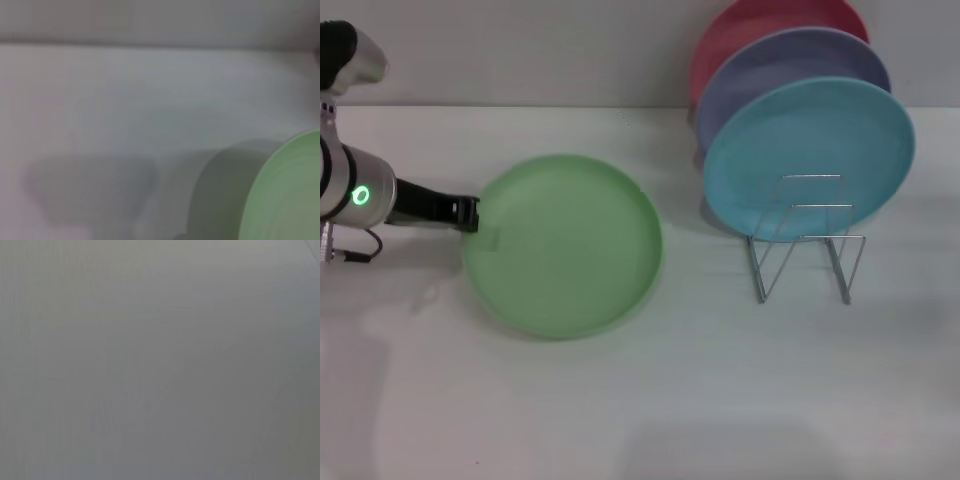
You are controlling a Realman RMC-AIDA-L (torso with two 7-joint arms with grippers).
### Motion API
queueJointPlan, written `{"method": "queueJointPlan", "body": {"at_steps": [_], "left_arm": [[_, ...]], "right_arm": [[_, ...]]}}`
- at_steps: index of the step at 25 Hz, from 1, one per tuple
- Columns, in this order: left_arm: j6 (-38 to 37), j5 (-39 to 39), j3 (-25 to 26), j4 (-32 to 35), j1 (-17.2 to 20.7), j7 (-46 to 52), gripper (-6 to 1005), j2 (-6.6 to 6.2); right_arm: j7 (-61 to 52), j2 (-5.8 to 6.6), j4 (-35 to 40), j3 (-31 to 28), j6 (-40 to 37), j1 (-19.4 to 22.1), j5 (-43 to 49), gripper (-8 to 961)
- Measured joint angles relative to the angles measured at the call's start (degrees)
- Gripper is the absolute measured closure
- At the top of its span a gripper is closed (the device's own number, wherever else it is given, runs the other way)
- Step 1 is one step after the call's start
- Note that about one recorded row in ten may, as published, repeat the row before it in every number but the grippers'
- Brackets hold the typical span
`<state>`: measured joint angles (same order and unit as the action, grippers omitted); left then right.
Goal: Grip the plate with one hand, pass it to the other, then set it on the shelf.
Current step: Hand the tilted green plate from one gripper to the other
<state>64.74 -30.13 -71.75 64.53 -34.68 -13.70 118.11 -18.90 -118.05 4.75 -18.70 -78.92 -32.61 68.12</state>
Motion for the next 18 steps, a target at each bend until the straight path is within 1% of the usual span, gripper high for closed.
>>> {"method": "queueJointPlan", "body": {"at_steps": [1,2,3,6,8,10,11,12,13,15,16,17,18], "left_arm": [[-1.8,0.0,0.1,-0.2,0.2,-0.3,969,0.03],[-5.2,-0.1,0.1,-0.2,0.8,-0.7,969,0.11],[-5.2,-0.1,0.1,-0.2,0.8,-0.7,969,0.11],[-10.8,-1.1,-0.3,-0.3,2.2,-1.3,969,0.23],[-14.6,-3.1,-0.4,-0.4,3.3,-2.2,969,0.25],[-15.9,-4.0,-0.4,-0.5,3.6,-2.8,969,0.24],[-19.1,-8.7,-0.4,-0.9,4.4,-6.3,969,0.24],[-19.1,-8.7,-0.4,-0.9,4.4,-6.3,969,0.24],[-22.2,-16.1,-0.4,-1.2,5.8,-13.4,969,0.26],[-23.7,-19.2,-0.4,-1.5,6.5,-16.8,969,0.29],[-23.7,-19.2,-0.4,-1.5,6.5,-16.8,969,0.29],[-26.0,-23.9,-0.5,-2.0,7.7,-21.2,969,0.36],[-26.0,-23.9,-0.5,-2.0,7.7,-21.2,969,0.36]], "right_arm": [[0.0,-0.01,0.0,0.0,0.0,0.0,0.0,313],[0.0,-0.02,-0.1,0.1,0.0,0.0,0.0,313],[0.0,-0.02,-0.1,0.1,0.0,0.0,0.0,313],[0.0,-0.09,-0.2,0.2,0.0,0.0,0.0,313],[0.0,-0.11,-0.2,0.2,0.0,0.0,0.1,313],[0.0,-0.14,-0.3,0.2,0.0,0.0,0.2,313],[0.0,-0.18,-0.3,0.2,0.0,0.1,0.3,313],[0.0,-0.25,-0.3,0.2,0.2,0.1,0.4,313],[0.0,-0.29,-0.4,0.2,0.3,0.1,0.4,313],[0.0,-0.36,-0.4,0.2,0.5,0.1,0.4,313],[0.0,-0.36,-0.4,0.2,0.5,0.1,0.4,313],[0.0,-0.45,-0.5,0.3,0.5,0.1,0.4,313],[0.0,-0.45,-0.5,0.3,0.5,0.1,0.4,313]]}}
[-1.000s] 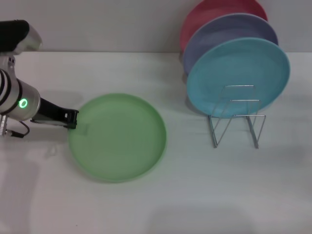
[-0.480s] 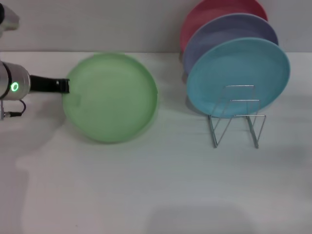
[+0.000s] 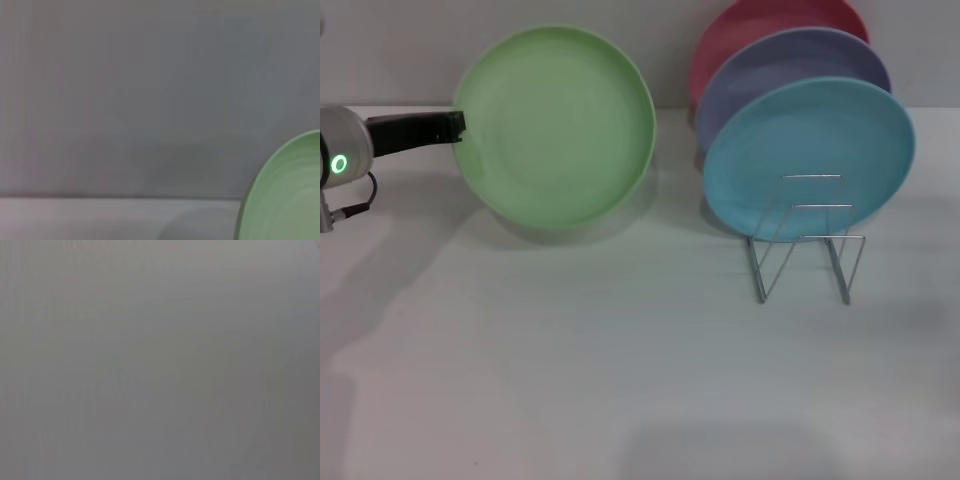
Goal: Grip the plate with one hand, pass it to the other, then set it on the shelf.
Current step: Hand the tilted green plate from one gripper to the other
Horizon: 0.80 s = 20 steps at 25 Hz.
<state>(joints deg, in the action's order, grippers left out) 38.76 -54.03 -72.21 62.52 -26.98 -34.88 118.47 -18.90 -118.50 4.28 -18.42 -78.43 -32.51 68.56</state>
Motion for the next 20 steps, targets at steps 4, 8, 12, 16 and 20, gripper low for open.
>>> {"method": "queueJointPlan", "body": {"at_steps": [4,8,12,16,20], "left_arm": [[-5.9,-11.9,-0.8,-2.0,2.5,-10.9,969,0.04],[-7.5,-15.5,-0.8,-2.3,3.2,-14.6,969,0.03],[-11.5,-25.4,-0.8,-2.6,4.3,-24.4,969,0.11],[-10.9,-26.4,-0.8,-2.4,3.7,-28.3,969,-0.28],[-8.4,-26.1,-0.7,-2.0,2.8,-32.1,969,-0.38]], "right_arm": [[0.1,-0.24,-0.3,0.3,0.0,0.1,0.1,313],[0.4,-0.24,-0.7,0.3,0.1,0.1,0.1,312],[0.4,-0.24,-0.8,0.3,0.1,0.2,0.1,312],[0.5,-0.24,-1.0,0.3,0.1,0.4,0.1,312],[0.5,-0.24,-1.3,0.3,0.2,0.5,0.1,312]]}}
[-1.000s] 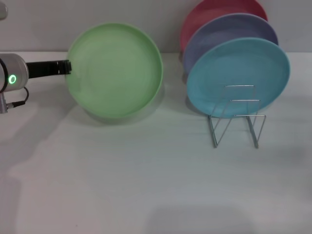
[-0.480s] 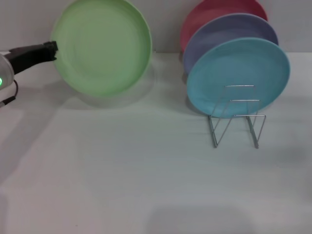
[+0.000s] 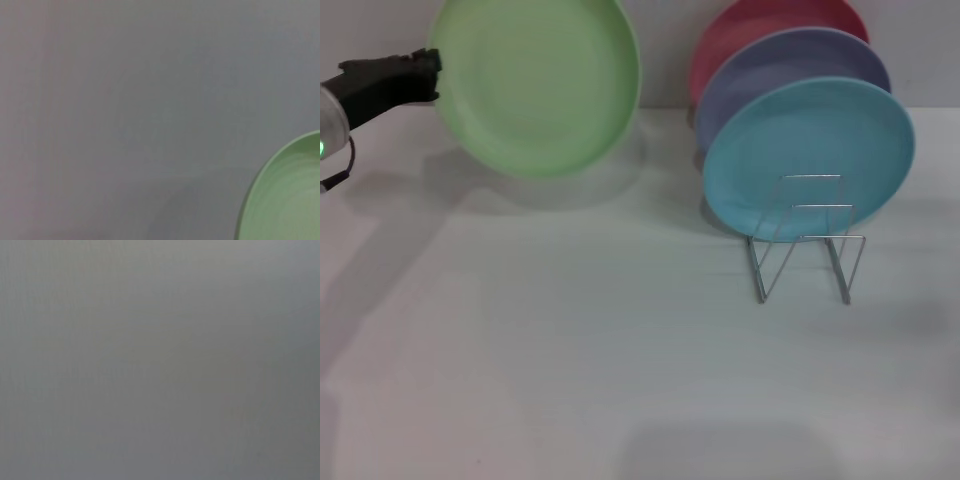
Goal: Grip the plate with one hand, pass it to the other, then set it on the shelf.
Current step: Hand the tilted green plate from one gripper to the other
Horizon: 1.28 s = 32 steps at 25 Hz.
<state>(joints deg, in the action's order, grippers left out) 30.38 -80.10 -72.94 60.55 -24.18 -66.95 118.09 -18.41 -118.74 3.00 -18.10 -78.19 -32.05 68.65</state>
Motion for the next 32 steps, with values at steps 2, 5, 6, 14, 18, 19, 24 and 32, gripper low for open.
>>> {"method": "queueJointPlan", "body": {"at_steps": [2,5,6,14,18,19,24,32], "left_arm": [[0.8,0.3,-0.1,0.1,-0.4,-2.3,969,-0.01],[1.1,0.7,-0.3,0.5,-0.4,-5.9,969,0.08],[0.8,0.5,-0.4,0.8,-0.2,-7.1,969,0.14],[0.1,-1.4,-2.3,5.0,1.5,-15.9,969,0.38],[-2.4,-1.2,-5.6,6.7,1.7,-20.0,969,0.36],[-3.2,-1.2,-6.4,7.1,1.8,-21.1,969,0.37],[-12.3,-0.9,-15.0,10.2,3.1,-27.8,969,0.34],[-26.2,2.5,-23.0,11.0,3.1,-32.4,969,0.27]], "right_arm": [[0.0,0.00,-0.1,0.0,0.2,0.1,0.0,312],[0.0,0.00,-0.1,0.0,1.0,0.1,0.0,312],[0.0,0.00,-0.1,0.0,1.2,0.1,0.0,312],[0.1,0.00,-0.1,0.0,2.3,-0.2,0.0,312],[0.1,0.00,-0.1,0.0,2.7,-0.3,0.0,312],[0.1,0.00,-0.1,0.0,2.9,-0.3,0.0,312],[0.1,0.00,-0.1,0.0,3.5,-0.2,0.0,312],[0.1,0.00,-0.1,0.0,3.9,0.0,0.0,313]]}}
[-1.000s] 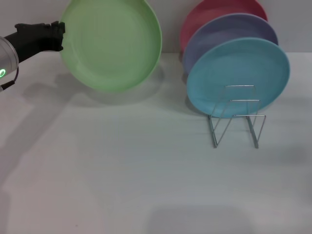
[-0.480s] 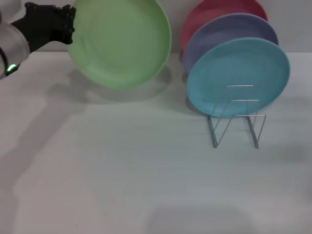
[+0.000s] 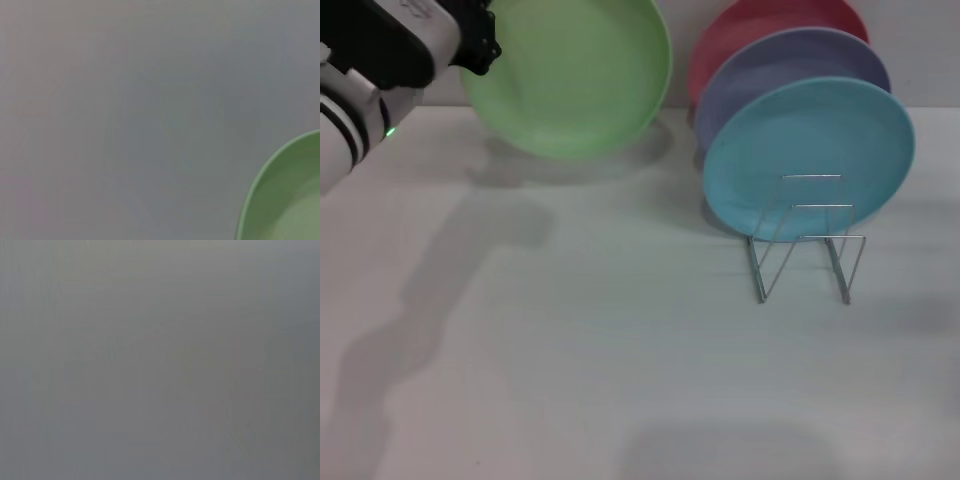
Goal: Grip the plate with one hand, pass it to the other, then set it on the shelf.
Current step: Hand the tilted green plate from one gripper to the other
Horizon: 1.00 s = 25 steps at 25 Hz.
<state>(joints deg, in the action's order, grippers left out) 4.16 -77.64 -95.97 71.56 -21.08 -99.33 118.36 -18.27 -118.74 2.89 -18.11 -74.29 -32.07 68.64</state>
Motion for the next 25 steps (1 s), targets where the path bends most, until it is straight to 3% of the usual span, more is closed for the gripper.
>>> {"method": "queueJointPlan", "body": {"at_steps": [7,11,12,16,17,25], "left_arm": [[-17.3,7.1,-8.5,-0.5,0.2,2.1,969,-0.13],[-21.5,12.6,-11.3,-0.9,0.8,6.0,969,-0.16],[-25.6,18.0,-13.6,-1.9,1.1,10.3,969,-0.21],[-31.1,24.9,-16.2,-4.5,1.1,17.0,969,-0.17],[-34.0,29.2,-17.1,-5.9,1.2,23.2,969,-0.17],[-38.4,38.8,-16.9,-10.5,1.7,46.1,969,-0.32]], "right_arm": [[0.1,0.00,-0.1,0.0,0.7,-0.1,0.0,313],[0.1,0.00,-0.1,0.0,0.7,-0.2,0.0,313],[0.1,0.00,-0.1,0.0,0.7,-0.2,0.0,313],[0.1,0.00,-0.1,0.0,0.7,-0.3,0.0,314],[0.1,0.00,-0.1,0.0,0.7,-0.4,0.0,314],[0.1,-0.04,-0.5,0.6,0.7,-0.2,0.0,314]]}}
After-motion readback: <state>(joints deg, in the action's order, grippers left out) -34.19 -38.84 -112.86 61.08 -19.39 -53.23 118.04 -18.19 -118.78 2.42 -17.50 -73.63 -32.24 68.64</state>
